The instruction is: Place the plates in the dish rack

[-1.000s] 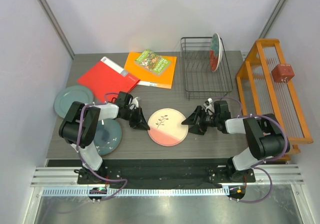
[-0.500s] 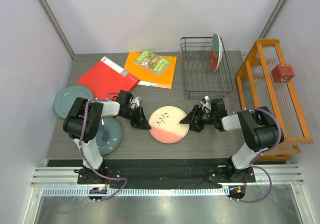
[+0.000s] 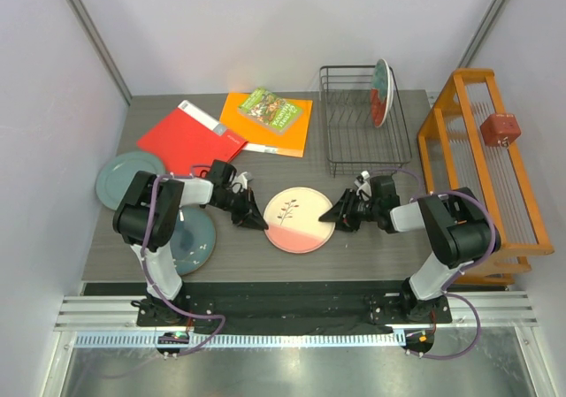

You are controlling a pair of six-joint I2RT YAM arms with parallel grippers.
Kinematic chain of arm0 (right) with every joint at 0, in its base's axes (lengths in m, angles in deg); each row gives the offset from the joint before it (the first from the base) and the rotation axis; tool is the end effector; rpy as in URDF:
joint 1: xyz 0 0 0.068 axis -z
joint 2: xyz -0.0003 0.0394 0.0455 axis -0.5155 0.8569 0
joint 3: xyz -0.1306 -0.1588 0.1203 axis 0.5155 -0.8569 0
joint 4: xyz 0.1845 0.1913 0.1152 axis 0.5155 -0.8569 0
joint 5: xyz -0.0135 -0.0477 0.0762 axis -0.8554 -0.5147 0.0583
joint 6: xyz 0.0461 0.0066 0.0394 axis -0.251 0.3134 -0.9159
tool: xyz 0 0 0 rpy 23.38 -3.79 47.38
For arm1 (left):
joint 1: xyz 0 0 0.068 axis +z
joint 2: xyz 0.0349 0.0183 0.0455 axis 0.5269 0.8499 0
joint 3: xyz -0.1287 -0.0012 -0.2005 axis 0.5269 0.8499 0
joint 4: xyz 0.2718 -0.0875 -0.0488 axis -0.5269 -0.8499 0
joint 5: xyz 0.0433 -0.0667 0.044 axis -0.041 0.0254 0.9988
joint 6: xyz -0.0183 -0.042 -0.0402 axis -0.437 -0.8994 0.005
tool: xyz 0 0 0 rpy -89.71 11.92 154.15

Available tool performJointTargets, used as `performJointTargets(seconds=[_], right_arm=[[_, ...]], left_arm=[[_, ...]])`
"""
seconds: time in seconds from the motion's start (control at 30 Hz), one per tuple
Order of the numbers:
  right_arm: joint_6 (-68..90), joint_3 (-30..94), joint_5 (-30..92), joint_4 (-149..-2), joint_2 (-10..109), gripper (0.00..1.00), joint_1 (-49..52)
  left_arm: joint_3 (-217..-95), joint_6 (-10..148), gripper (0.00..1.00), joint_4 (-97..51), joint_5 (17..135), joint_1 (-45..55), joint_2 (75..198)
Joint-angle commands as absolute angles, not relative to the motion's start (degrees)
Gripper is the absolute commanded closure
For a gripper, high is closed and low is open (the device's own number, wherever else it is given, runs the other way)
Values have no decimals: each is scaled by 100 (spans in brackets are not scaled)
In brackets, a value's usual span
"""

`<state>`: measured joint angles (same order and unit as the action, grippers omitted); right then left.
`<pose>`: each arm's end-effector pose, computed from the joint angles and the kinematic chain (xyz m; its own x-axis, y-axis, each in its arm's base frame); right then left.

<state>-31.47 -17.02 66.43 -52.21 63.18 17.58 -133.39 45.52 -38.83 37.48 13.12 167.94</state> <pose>0.2574 0.0936 0.0305 -0.9341 0.3469 -0.0848 0.1154 0.5181 0.8475 0.2925 -0.1338 0.0357 -0.9885 -0.0849 0.1254 -0.1505 0.6424 -0.7514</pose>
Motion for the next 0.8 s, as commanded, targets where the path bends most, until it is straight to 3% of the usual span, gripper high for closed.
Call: performJointTargets(seconds=[0.0, 0.03, 0.1, 0.17, 0.2, 0.23, 0.3, 0.53, 0.77], right_arm=[[-3068, -1716, 5957, -5178, 6501, 66, 1486], [-3069, -1698, 5974, -5160, 6493, 69, 1443], [-3042, -1689, 5974, -5160, 6440, 90, 1425], [-2990, -1646, 5992, -5221, 6335, 99, 1425], [-2894, -1611, 6018, -5352, 6291, 98, 1425], [-2849, -1567, 6071, -5405, 6247, 99, 1425], [-2709, -1496, 6194, -5642, 6098, 99, 1425], [-1550, -978, 6449, -7370, 5517, 98, 1425], [-353, 391, 6476, -8990, 5201, 99, 1425]], left_arm=[[-13279, 4796, 96, -3904, 4315, 1105, 17069], [-13270, 4796, 96, -3896, 4324, 1105, 17078], [-13314, 4796, 94, -3913, 4333, 1105, 17104], [-13393, 4831, 84, -3983, 4403, 1105, 17095], [-13428, 4848, 76, -4027, 4482, 1105, 17078], [-13489, 4875, 58, -4167, 4561, 1105, 17060], [-13630, 5050, 46, -4360, 4754, 1114, 16920], [-14210, 5717, 33, -5169, 5071, 1465, 15919], [-14975, 6623, 18, -5900, 6062, 1712, 14250]])
